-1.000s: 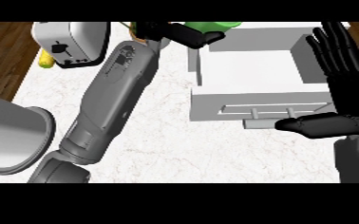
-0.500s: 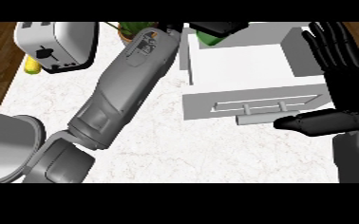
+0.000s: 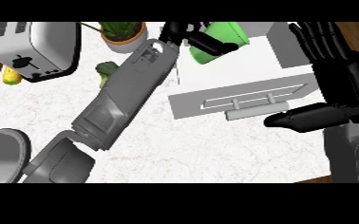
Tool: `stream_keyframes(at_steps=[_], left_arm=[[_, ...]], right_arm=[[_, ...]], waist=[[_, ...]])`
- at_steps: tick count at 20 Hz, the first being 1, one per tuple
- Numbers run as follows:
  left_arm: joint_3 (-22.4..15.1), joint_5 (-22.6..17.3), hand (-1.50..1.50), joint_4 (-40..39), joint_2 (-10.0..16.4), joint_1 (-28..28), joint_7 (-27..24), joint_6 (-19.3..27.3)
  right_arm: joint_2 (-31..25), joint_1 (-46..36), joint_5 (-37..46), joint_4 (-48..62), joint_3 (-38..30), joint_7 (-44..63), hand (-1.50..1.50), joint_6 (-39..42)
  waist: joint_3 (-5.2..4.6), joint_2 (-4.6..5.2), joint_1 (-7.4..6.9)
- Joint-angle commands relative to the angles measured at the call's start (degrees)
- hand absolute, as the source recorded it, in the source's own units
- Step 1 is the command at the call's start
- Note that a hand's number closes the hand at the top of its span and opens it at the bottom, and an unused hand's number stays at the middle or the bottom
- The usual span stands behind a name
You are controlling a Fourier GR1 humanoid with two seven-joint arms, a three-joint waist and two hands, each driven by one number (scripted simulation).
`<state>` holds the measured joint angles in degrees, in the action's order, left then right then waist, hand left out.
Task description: Pick up the cup, place it into the drawer and close the drawer
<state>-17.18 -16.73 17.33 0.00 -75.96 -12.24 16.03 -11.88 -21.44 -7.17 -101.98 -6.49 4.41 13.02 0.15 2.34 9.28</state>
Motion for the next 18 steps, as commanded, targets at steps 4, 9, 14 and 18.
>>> stream_keyframes(at_steps=[4, 9, 14, 18], left_arm=[[-2.5, -4.8, -1.5, 1.3, 0.0, 2.3, -1.9, -0.6], [-1.0, -10.1, -1.5, 3.9, 0.0, 3.9, -6.5, 0.1], [1.1, -16.0, -1.5, 7.1, 0.0, 4.2, -12.2, -2.4], [2.5, -17.7, -1.5, 5.9, 0.0, 3.0, -14.5, 0.5]], right_arm=[[0.3, -1.1, -1.8, 1.2, 1.4, -1.3, -1.5, 2.7], [2.0, -2.9, -8.2, 1.6, 5.9, 0.4, 1.5, 9.0], [-0.8, -1.7, -12.9, 1.3, 10.0, 2.8, 1.5, 17.7], [-8.3, -0.1, -9.2, -0.1, 13.8, 7.4, 1.5, 24.1]], waist=[[-0.01, 0.94, 3.46], [-0.07, 1.07, 3.86], [-0.18, 0.08, 1.28], [-0.22, -0.79, -0.7]])
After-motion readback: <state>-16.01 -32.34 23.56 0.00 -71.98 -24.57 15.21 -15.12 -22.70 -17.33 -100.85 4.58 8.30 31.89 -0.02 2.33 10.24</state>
